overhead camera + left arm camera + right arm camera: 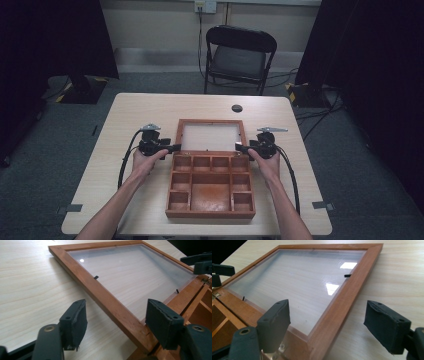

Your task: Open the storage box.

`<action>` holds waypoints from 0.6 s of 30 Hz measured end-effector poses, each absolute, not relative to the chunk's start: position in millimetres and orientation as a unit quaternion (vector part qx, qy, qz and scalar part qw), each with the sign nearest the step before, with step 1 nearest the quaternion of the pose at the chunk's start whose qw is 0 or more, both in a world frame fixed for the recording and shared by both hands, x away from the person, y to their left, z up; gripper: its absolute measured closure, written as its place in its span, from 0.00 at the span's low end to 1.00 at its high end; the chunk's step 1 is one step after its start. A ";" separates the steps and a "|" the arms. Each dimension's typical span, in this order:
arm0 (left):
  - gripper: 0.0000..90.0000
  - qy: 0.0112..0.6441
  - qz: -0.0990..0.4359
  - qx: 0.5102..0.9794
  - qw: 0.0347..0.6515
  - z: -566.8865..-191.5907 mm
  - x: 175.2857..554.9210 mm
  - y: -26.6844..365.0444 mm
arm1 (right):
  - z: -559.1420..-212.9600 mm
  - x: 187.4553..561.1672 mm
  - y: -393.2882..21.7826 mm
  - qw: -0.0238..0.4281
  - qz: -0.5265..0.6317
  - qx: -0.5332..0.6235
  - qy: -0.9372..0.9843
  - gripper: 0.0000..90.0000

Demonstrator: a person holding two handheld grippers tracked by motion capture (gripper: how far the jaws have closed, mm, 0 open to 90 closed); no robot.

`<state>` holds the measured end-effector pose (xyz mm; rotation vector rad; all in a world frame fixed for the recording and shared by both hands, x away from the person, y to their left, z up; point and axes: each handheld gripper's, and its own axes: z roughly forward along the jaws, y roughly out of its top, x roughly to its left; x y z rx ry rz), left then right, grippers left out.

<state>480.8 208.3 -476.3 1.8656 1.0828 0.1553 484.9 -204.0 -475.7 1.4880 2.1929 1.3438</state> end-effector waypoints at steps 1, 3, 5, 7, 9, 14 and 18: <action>0.35 0.441 0.067 0.763 0.467 -474.5 479.3 210.2 | -474.4 483.3 -206.0 0.088 0.451 0.499 0.735 0.22; 0.33 0.440 0.071 0.764 0.467 -471.9 476.4 213.2 | -472.0 479.7 -210.9 0.093 0.452 0.498 0.734 0.22; 0.31 0.436 0.076 0.771 0.458 -469.0 473.4 216.4 | -468.9 475.3 -216.3 0.096 0.451 0.498 0.734 0.22; 0.30 0.433 0.085 0.773 0.456 -466.4 468.4 219.7 | -465.0 470.3 -222.4 0.100 0.449 0.499 0.734 0.21; 0.29 0.429 0.087 0.777 0.452 -464.5 464.8 223.4 | -462.3 466.0 -227.5 0.106 0.451 0.498 0.733 0.21; 0.26 0.435 0.096 0.777 0.445 -463.9 454.3 235.2 | -456.2 453.7 -240.6 0.117 0.448 0.498 0.734 0.20; 0.26 0.438 0.104 0.780 0.434 -463.9 444.9 247.4 | -454.5 441.2 -250.5 0.120 0.444 0.499 0.735 0.19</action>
